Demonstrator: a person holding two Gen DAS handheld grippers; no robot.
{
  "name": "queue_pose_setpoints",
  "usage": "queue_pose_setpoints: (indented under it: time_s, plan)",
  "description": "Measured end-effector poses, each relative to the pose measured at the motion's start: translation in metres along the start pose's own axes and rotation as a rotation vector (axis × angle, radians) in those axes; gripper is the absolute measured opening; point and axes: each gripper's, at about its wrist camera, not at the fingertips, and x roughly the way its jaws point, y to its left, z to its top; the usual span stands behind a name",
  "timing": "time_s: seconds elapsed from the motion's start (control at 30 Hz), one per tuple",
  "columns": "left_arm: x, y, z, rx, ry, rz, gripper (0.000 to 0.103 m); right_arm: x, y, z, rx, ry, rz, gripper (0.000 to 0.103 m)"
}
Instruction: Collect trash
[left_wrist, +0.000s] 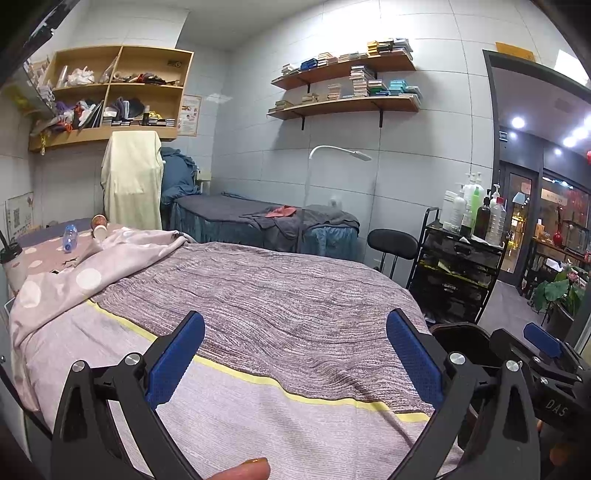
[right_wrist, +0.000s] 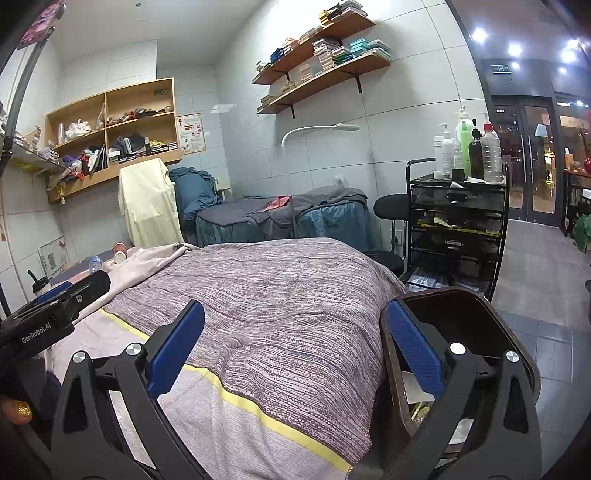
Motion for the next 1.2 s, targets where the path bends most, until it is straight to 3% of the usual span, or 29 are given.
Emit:
queue_pose_setpoints:
  time_s: [1.2]
  plan:
    - [0.0063, -0.0038, -0.0032, -0.003, 0.04, -0.031, 0.097, 0.0022, -0.0007, -0.0018, 0.039, 0.027, -0.014, 0.097]
